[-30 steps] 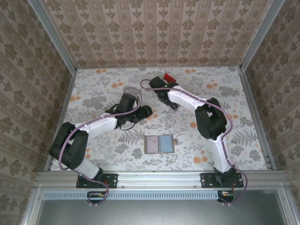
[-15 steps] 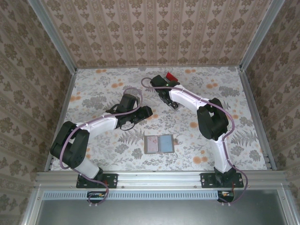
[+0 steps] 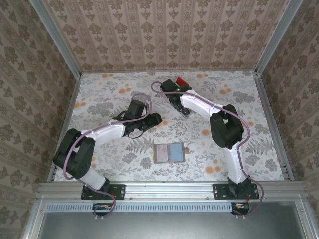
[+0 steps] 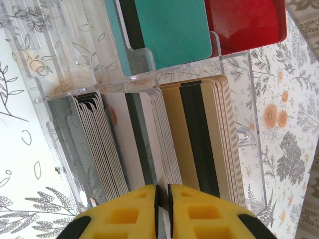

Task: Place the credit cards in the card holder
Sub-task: Pick up the credit card from the storage box.

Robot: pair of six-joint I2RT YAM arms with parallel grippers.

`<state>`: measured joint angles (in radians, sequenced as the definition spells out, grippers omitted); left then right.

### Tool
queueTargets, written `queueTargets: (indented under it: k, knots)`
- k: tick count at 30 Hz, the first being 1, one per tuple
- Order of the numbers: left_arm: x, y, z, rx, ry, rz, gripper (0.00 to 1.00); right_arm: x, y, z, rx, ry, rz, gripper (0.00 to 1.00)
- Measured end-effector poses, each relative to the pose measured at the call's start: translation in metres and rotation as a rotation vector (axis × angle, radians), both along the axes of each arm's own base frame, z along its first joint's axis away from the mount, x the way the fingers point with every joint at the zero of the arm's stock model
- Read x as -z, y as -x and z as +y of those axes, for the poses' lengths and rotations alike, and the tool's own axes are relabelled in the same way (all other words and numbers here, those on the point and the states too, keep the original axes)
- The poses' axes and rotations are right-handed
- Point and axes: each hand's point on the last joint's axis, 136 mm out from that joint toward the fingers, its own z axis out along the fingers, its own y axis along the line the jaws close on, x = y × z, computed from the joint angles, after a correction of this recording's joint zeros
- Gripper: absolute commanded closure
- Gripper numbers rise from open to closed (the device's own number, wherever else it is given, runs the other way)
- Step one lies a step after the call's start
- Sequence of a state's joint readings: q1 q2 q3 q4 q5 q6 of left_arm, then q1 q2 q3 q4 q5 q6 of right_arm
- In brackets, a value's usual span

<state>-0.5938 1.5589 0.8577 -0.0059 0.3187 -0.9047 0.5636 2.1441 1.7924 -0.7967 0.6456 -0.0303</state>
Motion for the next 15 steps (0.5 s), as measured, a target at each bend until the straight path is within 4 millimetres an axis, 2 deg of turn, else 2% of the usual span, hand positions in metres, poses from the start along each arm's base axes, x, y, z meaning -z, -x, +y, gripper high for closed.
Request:
queueTargets:
  k: [14, 15]
  knots:
    - [-0.0001, 0.0000, -0.0001, 0.000, 0.000, 0.000, 0.38, -0.0012, -0.0011, -0.0027, 0.006, 0.007, -0.005, 0.86]
    - [-0.0001, 0.0000, -0.0001, 0.000, 0.000, 0.000, 0.38, -0.0013, -0.0012, -0.0028, 0.006, 0.008, -0.005, 0.89]
